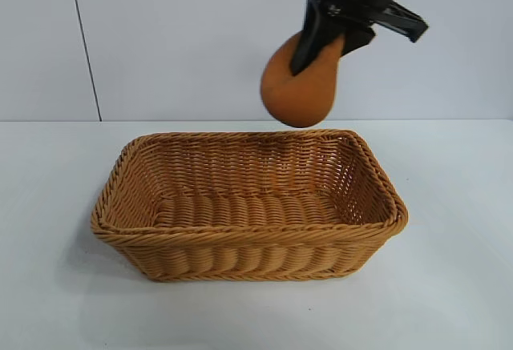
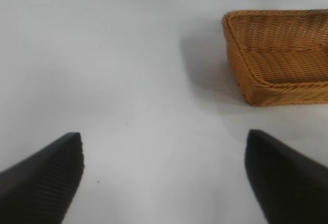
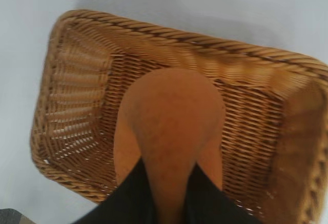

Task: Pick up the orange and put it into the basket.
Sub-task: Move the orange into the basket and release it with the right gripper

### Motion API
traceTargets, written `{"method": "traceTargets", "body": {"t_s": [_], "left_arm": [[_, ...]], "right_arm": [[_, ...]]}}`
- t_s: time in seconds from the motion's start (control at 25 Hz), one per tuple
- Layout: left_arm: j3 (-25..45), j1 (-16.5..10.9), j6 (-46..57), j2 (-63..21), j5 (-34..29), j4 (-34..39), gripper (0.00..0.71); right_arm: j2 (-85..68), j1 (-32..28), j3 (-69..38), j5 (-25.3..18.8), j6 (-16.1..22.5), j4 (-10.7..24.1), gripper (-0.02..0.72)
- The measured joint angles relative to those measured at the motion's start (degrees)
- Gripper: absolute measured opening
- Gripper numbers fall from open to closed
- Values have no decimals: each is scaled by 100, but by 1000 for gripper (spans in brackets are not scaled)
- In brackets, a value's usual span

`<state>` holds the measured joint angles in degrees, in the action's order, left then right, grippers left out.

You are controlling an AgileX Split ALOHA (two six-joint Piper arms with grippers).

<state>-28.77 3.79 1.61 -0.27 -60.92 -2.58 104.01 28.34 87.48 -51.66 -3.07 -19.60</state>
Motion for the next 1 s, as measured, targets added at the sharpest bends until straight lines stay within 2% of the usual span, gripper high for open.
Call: {"method": "traceTargets", "body": {"t_s": [0.24,0.6,0.8,0.88,0.92,1.0], "left_arm": [[0,0,0,0,5,6,613],[0,0,0,0,5,6,613],[0,0,0,0,5,6,613],[0,0,0,0,5,6,613],[0,0,0,0,5,6,613],[0,0,0,0,5,6,613]], "right_arm": [[168,611,0,420,23,6,34],[1350,637,0,813,47,121,34],[1706,637,0,832,47,150,36],[1706,637,0,851,47,163,73],[1706,637,0,851,47,181,120],[1706,637,0,803,47,237,265]]}}
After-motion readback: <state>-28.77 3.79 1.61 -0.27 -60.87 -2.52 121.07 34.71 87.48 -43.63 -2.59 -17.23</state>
